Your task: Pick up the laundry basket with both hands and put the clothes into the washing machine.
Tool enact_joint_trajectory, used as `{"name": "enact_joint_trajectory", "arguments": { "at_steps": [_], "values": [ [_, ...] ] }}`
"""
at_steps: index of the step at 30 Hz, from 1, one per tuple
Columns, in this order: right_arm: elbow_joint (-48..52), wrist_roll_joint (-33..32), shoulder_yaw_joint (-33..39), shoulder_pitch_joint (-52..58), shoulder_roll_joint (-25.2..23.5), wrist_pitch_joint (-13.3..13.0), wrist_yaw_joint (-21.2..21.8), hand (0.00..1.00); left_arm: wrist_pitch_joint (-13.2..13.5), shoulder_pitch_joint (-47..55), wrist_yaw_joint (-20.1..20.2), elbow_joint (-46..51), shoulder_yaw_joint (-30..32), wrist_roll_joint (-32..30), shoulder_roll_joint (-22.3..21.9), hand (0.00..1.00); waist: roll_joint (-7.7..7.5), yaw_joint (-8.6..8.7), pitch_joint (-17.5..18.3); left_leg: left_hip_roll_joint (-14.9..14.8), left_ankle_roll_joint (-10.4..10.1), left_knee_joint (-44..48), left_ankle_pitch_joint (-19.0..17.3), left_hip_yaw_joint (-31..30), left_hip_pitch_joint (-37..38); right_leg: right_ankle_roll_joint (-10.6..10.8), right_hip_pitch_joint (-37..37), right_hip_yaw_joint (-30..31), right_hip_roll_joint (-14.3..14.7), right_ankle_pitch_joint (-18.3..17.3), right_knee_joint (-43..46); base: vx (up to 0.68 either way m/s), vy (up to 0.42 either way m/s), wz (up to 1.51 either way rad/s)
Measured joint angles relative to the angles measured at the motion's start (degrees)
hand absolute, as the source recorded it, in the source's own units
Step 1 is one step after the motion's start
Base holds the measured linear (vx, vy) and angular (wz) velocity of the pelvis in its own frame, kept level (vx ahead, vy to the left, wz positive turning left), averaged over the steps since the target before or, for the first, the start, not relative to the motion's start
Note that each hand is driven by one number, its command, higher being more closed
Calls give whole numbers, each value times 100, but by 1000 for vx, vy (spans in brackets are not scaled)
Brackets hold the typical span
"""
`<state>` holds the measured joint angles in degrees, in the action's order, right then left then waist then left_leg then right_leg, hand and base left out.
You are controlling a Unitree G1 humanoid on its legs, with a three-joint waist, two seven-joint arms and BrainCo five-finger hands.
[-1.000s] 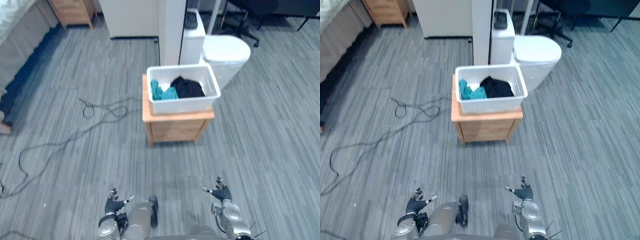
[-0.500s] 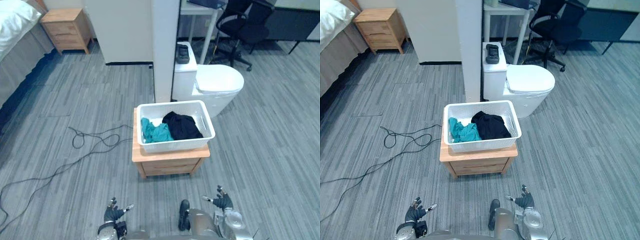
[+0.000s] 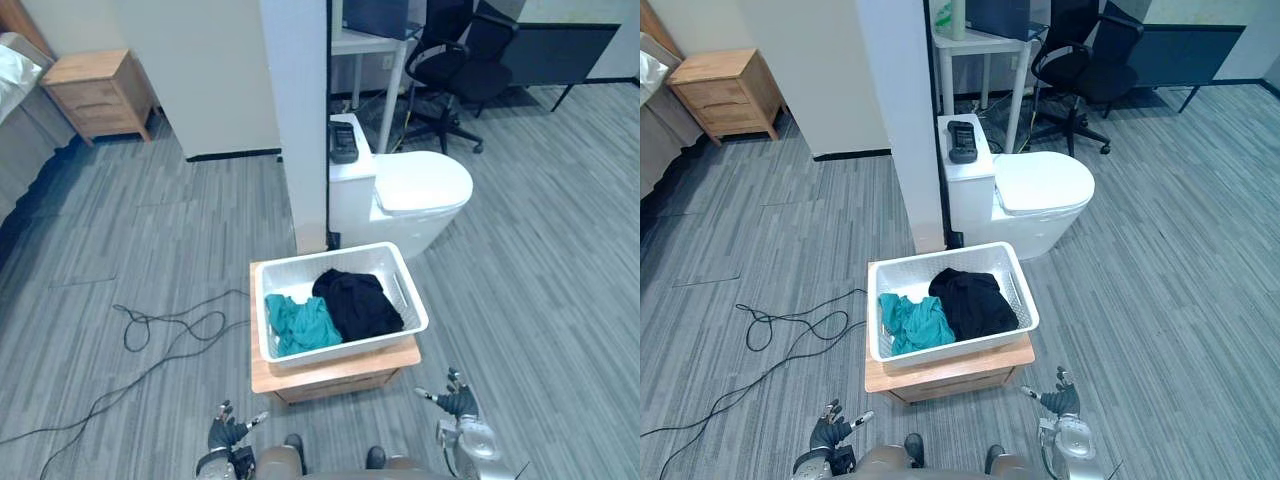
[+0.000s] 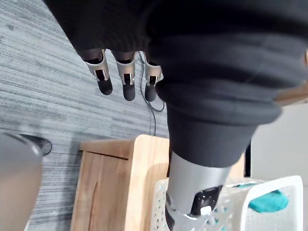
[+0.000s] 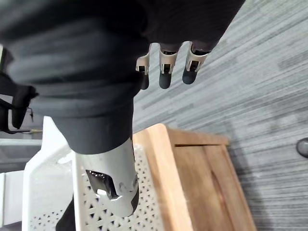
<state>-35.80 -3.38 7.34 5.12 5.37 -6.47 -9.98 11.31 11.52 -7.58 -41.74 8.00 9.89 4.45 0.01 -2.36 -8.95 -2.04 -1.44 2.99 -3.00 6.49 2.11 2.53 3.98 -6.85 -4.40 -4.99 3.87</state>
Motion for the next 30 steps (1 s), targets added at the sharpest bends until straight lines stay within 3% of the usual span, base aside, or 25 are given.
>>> {"name": "enact_joint_trajectory", "arguments": {
  "at_steps": [4,11,15,21,25,29,30],
  "values": [
    [132,-1,-7,-438,265,-13,-22,0,54,88,-23,853,167,254,277,0,4,-5,2,70,40,-210,64,1,18,49,-31,10,-25,34,-127,51,21,0],
    [44,-4,-312,-1503,697,-5,-139,0,67,-499,-80,1090,-75,357,319,0,56,3,-63,134,101,-509,276,5,-248,69,-385,22,-22,168,-233,0,0,0],
    [-414,-7,-760,-2877,879,34,-206,0,58,-1559,-267,1061,-625,356,363,0,158,-4,-506,102,166,-510,482,61,-736,22,-833,89,6,460,-309,-99,17,-8],
    [-1686,-149,-823,-5142,1204,89,-265,0,33,-3529,-632,11,-792,344,450,0,166,13,-1164,81,236,-518,797,181,-1475,13,-1653,266,-1,825,-299,-152,26,-13],
    [-3035,-310,-79,-6534,1407,342,-519,0,-168,-4671,-906,-1067,-786,296,472,0,163,53,-1599,96,262,-515,949,189,-1657,16,-1839,291,-12,963,-288,-107,30,-1],
    [-3477,-325,441,-6903,1418,497,-662,0,-248,-5112,-1010,-1264,-792,118,438,0,167,44,-1627,107,249,-509,1014,135,-1823,9,-2027,250,-21,978,-199,-46,14,6],
    [-3512,-322,543,-6910,1415,527,-667,0,-281,-5204,-1037,-1285,-791,52,420,100,168,41,-1633,113,269,-515,1036,122,-1849,9,-2046,236,-25,978,-196,-18,16,7]
  ]
}}
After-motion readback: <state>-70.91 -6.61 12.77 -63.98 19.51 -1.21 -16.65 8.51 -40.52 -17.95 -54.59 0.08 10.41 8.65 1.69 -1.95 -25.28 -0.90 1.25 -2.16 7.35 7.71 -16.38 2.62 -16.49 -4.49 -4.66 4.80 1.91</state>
